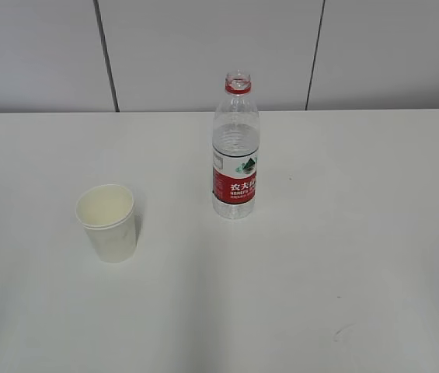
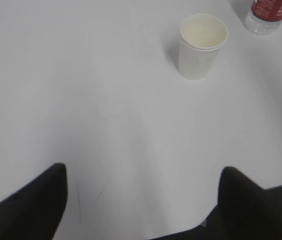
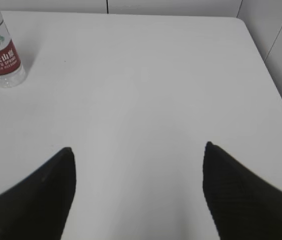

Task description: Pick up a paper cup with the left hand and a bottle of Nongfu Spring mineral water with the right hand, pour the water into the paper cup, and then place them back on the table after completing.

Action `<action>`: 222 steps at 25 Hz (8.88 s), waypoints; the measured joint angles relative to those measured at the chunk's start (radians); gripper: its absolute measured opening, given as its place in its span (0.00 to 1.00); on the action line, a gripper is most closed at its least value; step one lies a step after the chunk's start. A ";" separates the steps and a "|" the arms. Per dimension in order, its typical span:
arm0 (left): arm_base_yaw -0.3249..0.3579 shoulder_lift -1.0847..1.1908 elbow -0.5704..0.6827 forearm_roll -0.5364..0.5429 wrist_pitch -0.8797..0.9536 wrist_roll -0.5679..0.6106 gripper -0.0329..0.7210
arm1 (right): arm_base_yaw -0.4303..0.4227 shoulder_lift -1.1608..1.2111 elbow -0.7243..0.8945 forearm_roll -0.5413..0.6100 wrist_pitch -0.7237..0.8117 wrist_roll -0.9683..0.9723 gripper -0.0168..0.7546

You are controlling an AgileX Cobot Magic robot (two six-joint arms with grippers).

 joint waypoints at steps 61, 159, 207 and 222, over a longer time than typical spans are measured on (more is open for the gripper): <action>0.000 0.000 0.005 0.004 -0.310 0.000 0.79 | 0.000 0.000 0.248 0.000 -0.573 0.000 0.78; -0.220 1.724 0.200 0.398 -2.197 -0.146 0.79 | 0.178 1.466 0.143 -0.533 -1.790 0.233 0.78; -0.220 1.846 0.105 0.438 -2.239 -0.203 0.64 | 0.267 2.094 -0.355 -0.674 -1.966 0.390 0.78; -0.220 1.846 0.105 0.440 -2.239 -0.203 0.64 | 0.299 2.202 -0.511 -0.769 -1.966 0.432 0.78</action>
